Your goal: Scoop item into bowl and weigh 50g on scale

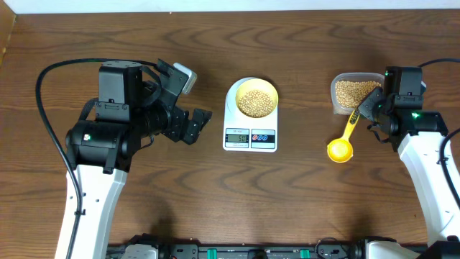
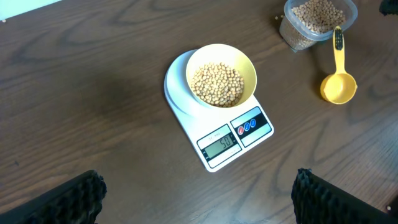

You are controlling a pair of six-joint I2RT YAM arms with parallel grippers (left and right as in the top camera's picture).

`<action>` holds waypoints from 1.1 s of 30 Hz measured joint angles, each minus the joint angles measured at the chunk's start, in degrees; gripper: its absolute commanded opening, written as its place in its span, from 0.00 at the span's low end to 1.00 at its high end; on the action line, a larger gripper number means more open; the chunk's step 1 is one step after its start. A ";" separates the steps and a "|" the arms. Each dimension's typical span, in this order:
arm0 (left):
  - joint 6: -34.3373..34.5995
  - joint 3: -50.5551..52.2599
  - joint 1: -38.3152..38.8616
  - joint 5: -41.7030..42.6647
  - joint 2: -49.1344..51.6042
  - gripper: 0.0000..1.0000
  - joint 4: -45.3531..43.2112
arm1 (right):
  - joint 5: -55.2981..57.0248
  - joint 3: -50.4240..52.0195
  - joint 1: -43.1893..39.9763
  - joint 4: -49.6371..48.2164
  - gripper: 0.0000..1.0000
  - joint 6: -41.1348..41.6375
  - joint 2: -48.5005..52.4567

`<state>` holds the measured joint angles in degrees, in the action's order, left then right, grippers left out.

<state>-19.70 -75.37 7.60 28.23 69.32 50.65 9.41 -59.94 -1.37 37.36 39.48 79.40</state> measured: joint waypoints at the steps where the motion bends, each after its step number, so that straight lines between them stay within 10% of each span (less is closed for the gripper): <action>1: -0.02 0.00 0.00 0.00 0.00 0.98 0.00 | 0.00 0.00 0.00 0.15 0.01 0.00 0.00; 29: 0.00 0.00 0.00 0.00 0.00 0.97 0.63 | -0.83 0.02 0.00 2.58 0.01 -0.02 0.00; 33: 0.00 0.00 0.00 0.00 0.00 0.97 1.01 | -1.57 0.02 0.00 2.36 0.22 -0.33 0.00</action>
<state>-19.70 -75.37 7.60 28.23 69.32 51.66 7.84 -59.92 -1.37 39.72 39.16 79.40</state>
